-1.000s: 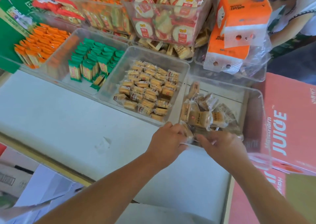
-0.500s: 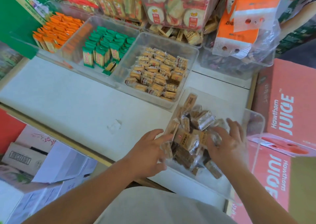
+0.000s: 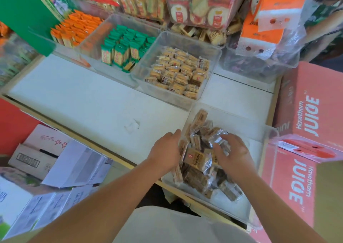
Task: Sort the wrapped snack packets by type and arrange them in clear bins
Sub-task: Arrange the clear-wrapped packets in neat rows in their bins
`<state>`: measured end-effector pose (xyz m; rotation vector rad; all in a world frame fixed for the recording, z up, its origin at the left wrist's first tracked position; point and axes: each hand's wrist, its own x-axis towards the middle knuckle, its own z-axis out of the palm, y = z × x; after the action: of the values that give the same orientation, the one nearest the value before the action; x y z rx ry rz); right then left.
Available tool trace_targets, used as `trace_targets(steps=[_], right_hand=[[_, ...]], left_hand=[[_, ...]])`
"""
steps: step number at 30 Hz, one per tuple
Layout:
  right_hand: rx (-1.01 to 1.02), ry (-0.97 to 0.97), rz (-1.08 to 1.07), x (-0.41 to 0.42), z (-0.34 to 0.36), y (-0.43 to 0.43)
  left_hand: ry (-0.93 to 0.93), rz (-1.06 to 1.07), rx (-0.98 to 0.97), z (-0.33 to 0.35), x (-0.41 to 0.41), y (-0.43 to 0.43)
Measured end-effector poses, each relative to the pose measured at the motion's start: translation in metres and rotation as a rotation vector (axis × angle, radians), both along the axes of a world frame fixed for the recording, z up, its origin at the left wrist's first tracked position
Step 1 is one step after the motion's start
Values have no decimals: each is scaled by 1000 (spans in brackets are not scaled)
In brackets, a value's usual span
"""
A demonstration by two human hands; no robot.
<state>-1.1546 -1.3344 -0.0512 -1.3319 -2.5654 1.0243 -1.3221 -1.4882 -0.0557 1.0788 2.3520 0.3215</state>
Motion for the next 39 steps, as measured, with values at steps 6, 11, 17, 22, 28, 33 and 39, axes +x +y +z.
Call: trace_targets(steps=[6, 11, 17, 22, 28, 33, 39], right_hand=[[379, -114, 62, -4, -13, -8], [125, -279, -104, -8, -18, -10], [82, -84, -82, -21, -12, 5], [140, 7, 22, -36, -10, 16], [392, 93, 429, -66, -28, 38], [81, 71, 414, -86, -30, 81], [-217, 57, 263, -88, -25, 97]], left_hand=[[61, 143, -71, 9, -18, -41], [159, 76, -160, 16, -39, -46], [212, -210, 164, 2, -35, -18], [81, -300, 27, -4, -45, 35], [140, -533, -84, -31, -67, 109], [99, -649, -288, -46, -70, 146], [91, -681, -461, -55, -77, 138]])
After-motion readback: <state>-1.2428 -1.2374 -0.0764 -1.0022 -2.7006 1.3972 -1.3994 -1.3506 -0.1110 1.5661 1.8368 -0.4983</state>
